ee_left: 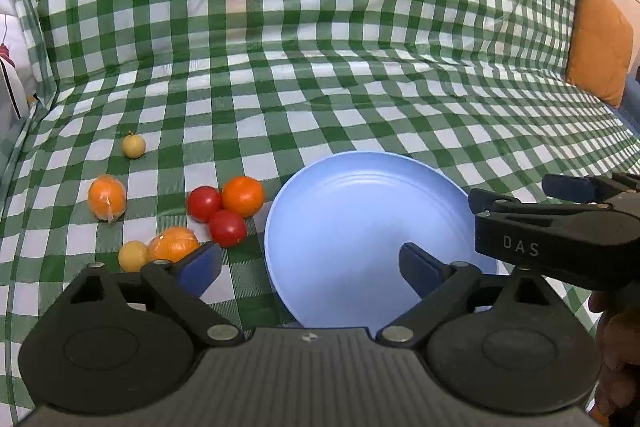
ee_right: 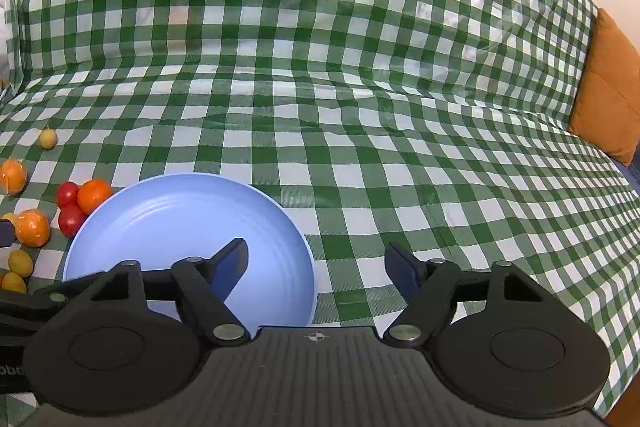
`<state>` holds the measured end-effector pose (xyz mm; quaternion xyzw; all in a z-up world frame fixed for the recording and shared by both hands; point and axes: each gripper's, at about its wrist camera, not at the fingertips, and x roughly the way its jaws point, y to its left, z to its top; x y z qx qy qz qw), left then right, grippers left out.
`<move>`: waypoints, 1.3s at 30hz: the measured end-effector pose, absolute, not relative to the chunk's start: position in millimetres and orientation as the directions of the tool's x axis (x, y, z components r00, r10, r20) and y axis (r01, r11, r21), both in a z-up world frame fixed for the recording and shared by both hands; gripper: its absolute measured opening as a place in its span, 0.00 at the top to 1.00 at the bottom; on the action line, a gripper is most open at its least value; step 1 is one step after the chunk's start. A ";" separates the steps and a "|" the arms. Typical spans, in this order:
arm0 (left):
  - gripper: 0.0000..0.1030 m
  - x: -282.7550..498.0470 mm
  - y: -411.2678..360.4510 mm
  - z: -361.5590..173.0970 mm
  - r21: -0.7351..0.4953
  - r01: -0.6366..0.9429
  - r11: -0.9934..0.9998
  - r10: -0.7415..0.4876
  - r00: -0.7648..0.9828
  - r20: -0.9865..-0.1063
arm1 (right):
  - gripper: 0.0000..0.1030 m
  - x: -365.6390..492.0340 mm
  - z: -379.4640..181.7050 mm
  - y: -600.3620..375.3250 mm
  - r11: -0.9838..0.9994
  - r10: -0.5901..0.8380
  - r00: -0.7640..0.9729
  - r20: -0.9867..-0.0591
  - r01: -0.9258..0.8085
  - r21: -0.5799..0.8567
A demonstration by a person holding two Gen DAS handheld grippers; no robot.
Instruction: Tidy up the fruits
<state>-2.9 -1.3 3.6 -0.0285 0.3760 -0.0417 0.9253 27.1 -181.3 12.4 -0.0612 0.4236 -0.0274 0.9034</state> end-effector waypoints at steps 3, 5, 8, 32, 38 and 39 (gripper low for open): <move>0.26 -3.4 -0.7 3.2 -0.080 0.067 0.995 -0.104 0.711 -0.696 | 0.35 26.4 12.2 -180.1 0.991 -0.100 0.647 -0.756 0.001 -0.131; 0.34 -3.1 -0.8 1.8 -0.072 0.078 0.994 -0.106 0.705 -0.702 | 0.40 25.8 11.7 -178.7 0.992 -0.098 0.649 -0.754 0.003 -0.126; 0.49 -4.2 -1.3 2.5 -0.070 0.090 0.993 -0.113 0.704 -0.701 | 0.54 24.8 11.9 -177.7 0.993 -0.097 0.659 -0.746 0.013 -0.118; 0.68 14.1 57.6 15.3 -0.145 -0.001 0.989 -0.104 0.691 -0.716 | 0.68 13.1 15.3 -134.4 0.997 0.048 0.698 -0.715 -0.072 -0.004; 0.68 32.8 134.5 9.9 -0.222 -0.205 0.953 -0.037 0.650 -0.759 | 0.75 2.7 18.9 -106.0 0.970 0.231 0.682 -0.693 -0.218 0.109; 0.68 35.0 146.7 7.4 -0.240 -0.235 0.942 -0.037 0.638 -0.769 | 0.75 -0.3 18.5 -98.5 0.958 0.272 0.669 -0.692 -0.253 0.132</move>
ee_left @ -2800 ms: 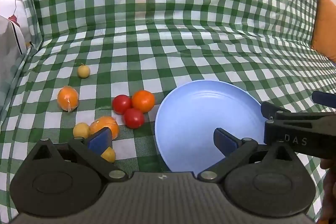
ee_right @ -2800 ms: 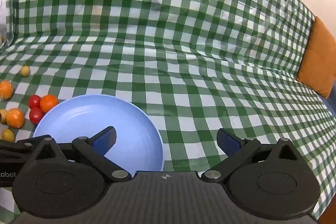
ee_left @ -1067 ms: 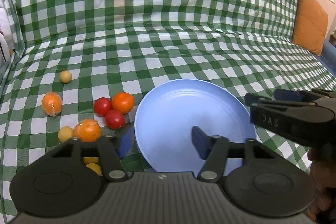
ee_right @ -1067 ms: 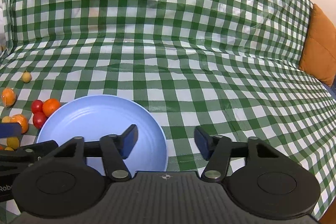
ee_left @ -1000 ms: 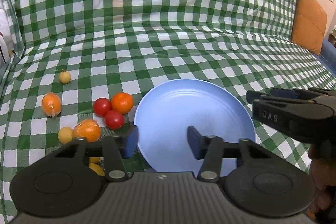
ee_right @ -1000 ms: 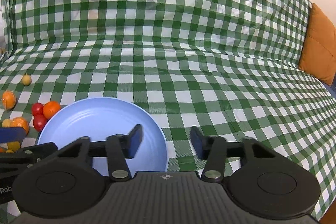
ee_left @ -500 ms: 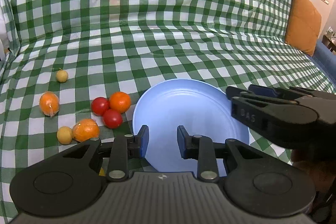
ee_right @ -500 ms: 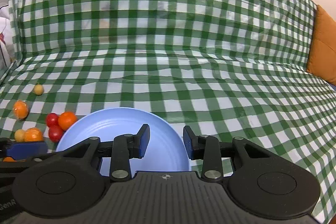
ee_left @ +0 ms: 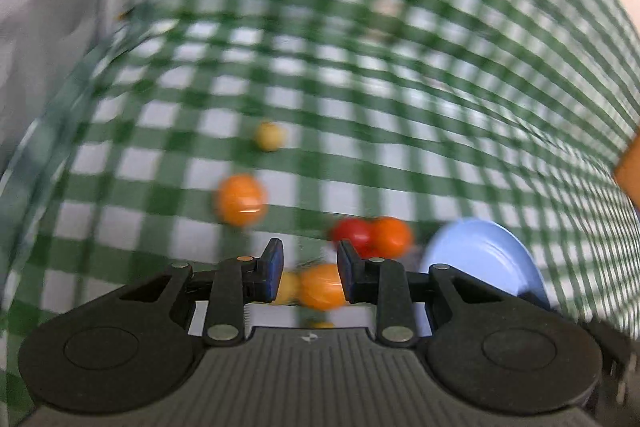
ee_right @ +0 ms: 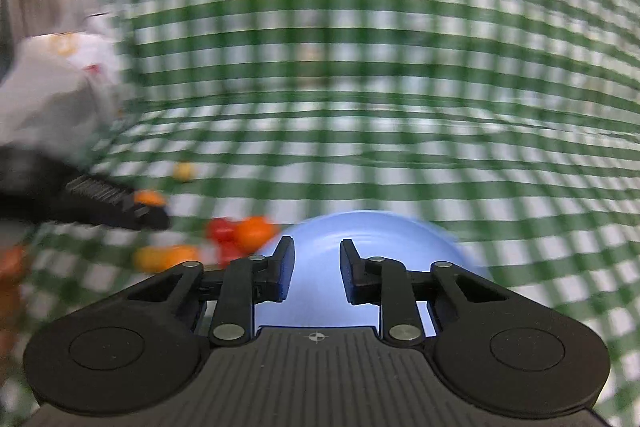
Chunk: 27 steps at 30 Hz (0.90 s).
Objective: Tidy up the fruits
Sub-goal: 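Grasp the wrapped mandarin with the left tool while the right tool moves toward a yellow fruit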
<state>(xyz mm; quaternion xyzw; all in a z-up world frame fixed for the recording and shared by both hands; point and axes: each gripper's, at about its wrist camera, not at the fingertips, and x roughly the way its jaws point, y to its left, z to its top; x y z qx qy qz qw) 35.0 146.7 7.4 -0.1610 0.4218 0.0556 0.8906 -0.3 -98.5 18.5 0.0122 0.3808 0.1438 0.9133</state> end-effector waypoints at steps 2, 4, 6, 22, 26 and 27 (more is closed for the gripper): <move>0.68 38.5 166.3 1.1 -0.268 -0.282 0.921 -0.042 0.613 -0.789 | 0.75 -6.0 16.9 -81.9 0.926 0.359 0.629 -0.690 -0.331 0.180; 0.68 39.9 181.5 -4.6 -0.288 -0.319 0.903 -0.047 0.593 -0.804 | 0.75 -11.9 14.7 -65.7 0.896 0.417 0.593 -0.688 -0.395 0.202; 0.68 39.0 189.9 -6.3 -0.307 -0.347 0.886 -0.053 0.581 -0.812 | 0.75 -15.2 11.1 -50.9 0.875 0.448 0.559 -0.697 -0.434 0.214; 0.46 51.2 198.4 -10.5 -0.346 -0.373 0.861 -0.064 0.595 -0.801 | 0.73 -3.9 -11.1 -34.7 0.849 0.477 0.435 -0.764 -0.451 0.274; 0.46 57.2 196.1 -14.4 -0.325 -0.377 0.867 -0.050 0.583 -0.811 | 0.71 -3.8 -10.3 -35.9 0.844 0.476 0.425 -0.770 -0.468 0.263; 0.46 59.0 194.9 -15.5 -0.322 -0.377 0.869 -0.049 0.581 -0.813 | 0.71 -1.5 -13.1 -34.5 0.844 0.475 0.421 -0.772 -0.468 0.264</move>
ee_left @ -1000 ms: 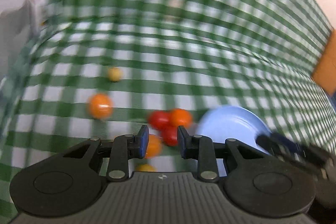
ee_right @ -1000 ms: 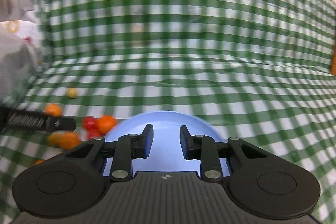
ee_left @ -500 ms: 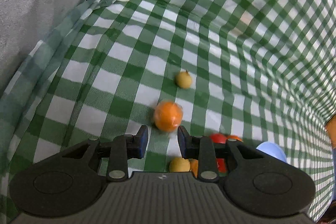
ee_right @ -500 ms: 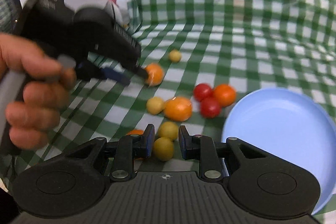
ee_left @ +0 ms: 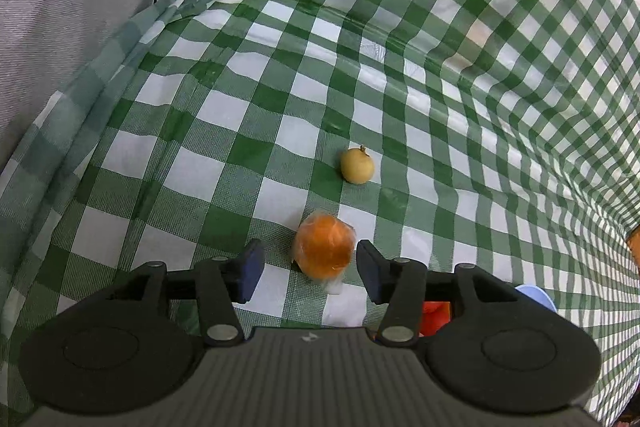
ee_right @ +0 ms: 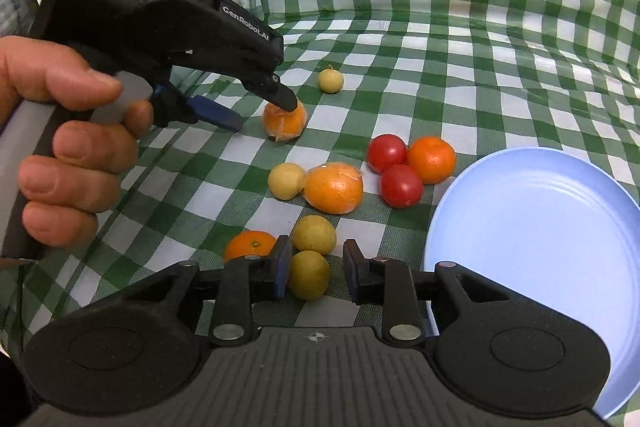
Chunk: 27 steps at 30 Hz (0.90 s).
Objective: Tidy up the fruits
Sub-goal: 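Grasp the wrapped mandarin with the left tool while the right tool moves toward a yellow fruit, then close the right tool on the small yellow fruit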
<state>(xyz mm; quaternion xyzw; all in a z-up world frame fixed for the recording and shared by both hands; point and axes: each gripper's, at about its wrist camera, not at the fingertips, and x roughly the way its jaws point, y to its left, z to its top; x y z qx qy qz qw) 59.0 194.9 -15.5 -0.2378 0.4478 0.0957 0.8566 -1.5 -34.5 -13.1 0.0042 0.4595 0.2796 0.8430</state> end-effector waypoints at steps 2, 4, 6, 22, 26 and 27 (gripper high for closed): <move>0.46 60.5 193.6 -17.3 -0.318 -0.371 0.873 -0.052 0.576 -0.816 | 0.71 -0.3 -12.4 -35.0 0.842 0.475 0.412 -0.777 -0.469 0.266; 0.46 61.8 192.6 -18.6 -0.312 -0.368 0.876 -0.050 0.574 -0.818 | 0.71 0.1 -12.5 -34.3 0.838 0.475 0.404 -0.782 -0.478 0.263; 0.46 64.3 191.9 -19.6 -0.310 -0.370 0.876 -0.047 0.572 -0.819 | 0.71 -0.5 -13.9 -33.9 0.834 0.474 0.401 -0.784 -0.489 0.254; 0.63 69.7 177.5 -22.3 -0.255 -0.316 0.914 -0.033 0.567 -0.823 | 0.75 -3.4 -14.4 -31.3 0.807 0.493 0.371 -0.787 -0.532 0.255; 0.63 69.1 176.7 -18.1 -0.256 -0.293 0.921 -0.040 0.582 -0.812 | 0.80 -4.0 -11.6 -34.1 0.811 0.494 0.396 -0.774 -0.530 0.247; 0.63 68.7 175.7 -16.4 -0.252 -0.287 0.924 -0.038 0.587 -0.808 | 0.80 -3.3 -9.6 -36.2 0.821 0.487 0.419 -0.767 -0.519 0.238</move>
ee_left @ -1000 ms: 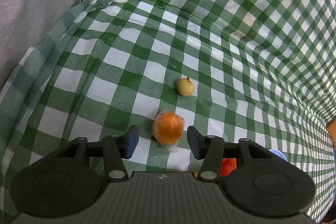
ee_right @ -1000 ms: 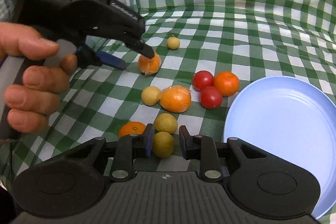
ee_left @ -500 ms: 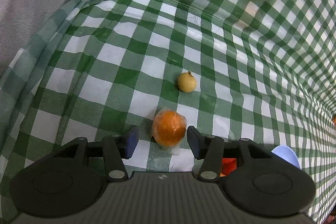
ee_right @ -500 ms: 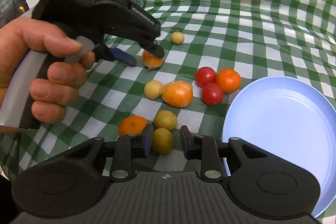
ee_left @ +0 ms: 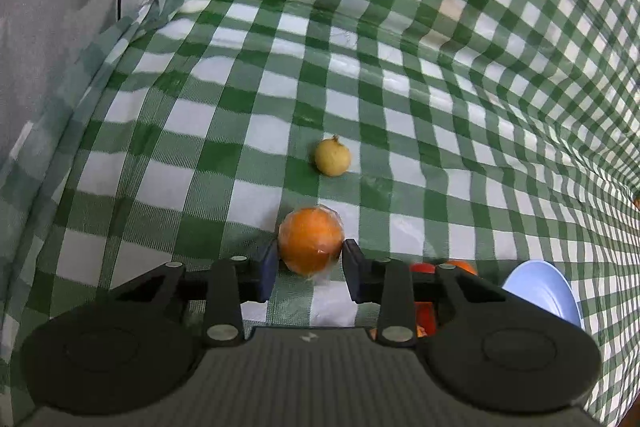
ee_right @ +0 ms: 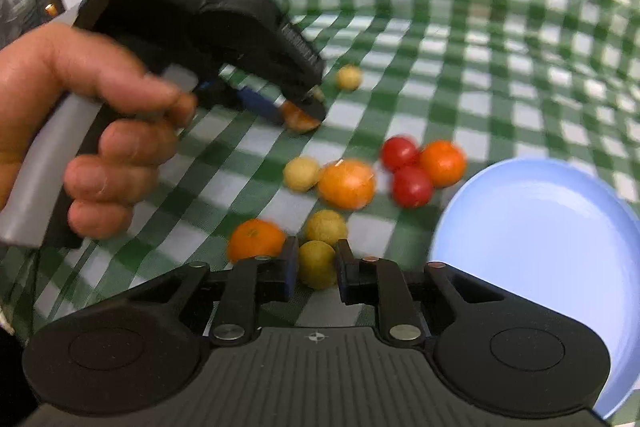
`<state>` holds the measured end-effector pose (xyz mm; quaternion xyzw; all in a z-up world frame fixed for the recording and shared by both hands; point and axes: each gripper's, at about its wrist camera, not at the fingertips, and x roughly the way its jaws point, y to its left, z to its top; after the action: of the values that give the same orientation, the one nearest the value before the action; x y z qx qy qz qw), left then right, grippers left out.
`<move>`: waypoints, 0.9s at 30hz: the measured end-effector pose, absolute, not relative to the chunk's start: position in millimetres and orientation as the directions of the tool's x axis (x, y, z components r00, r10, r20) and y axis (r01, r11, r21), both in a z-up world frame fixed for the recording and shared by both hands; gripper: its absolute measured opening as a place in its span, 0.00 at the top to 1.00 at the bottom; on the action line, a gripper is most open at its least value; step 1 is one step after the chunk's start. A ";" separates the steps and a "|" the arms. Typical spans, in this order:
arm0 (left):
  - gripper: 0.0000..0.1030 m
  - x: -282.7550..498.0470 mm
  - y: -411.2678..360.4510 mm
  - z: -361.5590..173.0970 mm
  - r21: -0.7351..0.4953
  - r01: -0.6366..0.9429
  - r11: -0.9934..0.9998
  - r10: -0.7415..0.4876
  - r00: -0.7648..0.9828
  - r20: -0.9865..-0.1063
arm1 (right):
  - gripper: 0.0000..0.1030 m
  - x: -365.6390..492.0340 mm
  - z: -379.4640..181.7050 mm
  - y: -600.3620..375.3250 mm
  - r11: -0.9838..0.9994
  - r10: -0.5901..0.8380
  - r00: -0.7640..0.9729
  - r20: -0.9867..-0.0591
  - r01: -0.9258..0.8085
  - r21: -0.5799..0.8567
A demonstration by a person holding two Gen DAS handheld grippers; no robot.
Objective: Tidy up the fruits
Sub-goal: 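Close the right tool on the small yellow fruit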
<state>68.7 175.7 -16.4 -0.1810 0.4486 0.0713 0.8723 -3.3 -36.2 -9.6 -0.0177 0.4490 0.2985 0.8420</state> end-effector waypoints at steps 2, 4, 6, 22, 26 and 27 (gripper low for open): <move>0.63 68.6 173.8 -14.8 -0.244 -0.276 0.930 -0.036 0.591 -0.806 | 0.80 0.3 -7.4 -40.6 0.829 0.488 0.434 -0.757 -0.501 0.248; 0.63 69.1 172.6 -16.9 -0.238 -0.271 0.933 -0.039 0.581 -0.813 | 0.80 2.5 -10.0 -41.2 0.828 0.482 0.421 -0.769 -0.507 0.241; 0.63 69.8 171.7 -19.3 -0.227 -0.270 0.936 -0.036 0.568 -0.822 | 0.80 0.3 -15.0 -37.6 0.822 0.460 0.408 -0.789 -0.531 0.205; 0.62 71.2 168.8 -19.9 -0.208 -0.261 0.943 -0.021 0.575 -0.818 | 0.74 -11.8 -23.1 -23.8 0.797 0.419 0.422 -0.804 -0.596 0.103; 0.62 70.1 168.2 -17.1 -0.207 -0.250 0.946 -0.020 0.590 -0.807 | 0.74 -8.0 -15.0 -31.2 0.817 0.438 0.452 -0.777 -0.561 0.135; 0.62 69.6 167.8 -16.6 -0.205 -0.248 0.947 -0.019 0.593 -0.805 | 0.74 -7.2 -13.5 -32.7 0.821 0.438 0.460 -0.772 -0.554 0.136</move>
<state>69.6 167.8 -16.6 -0.1496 0.4461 0.0652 0.8800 -7.2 -32.7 -13.5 -0.0672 0.4301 0.2911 0.8519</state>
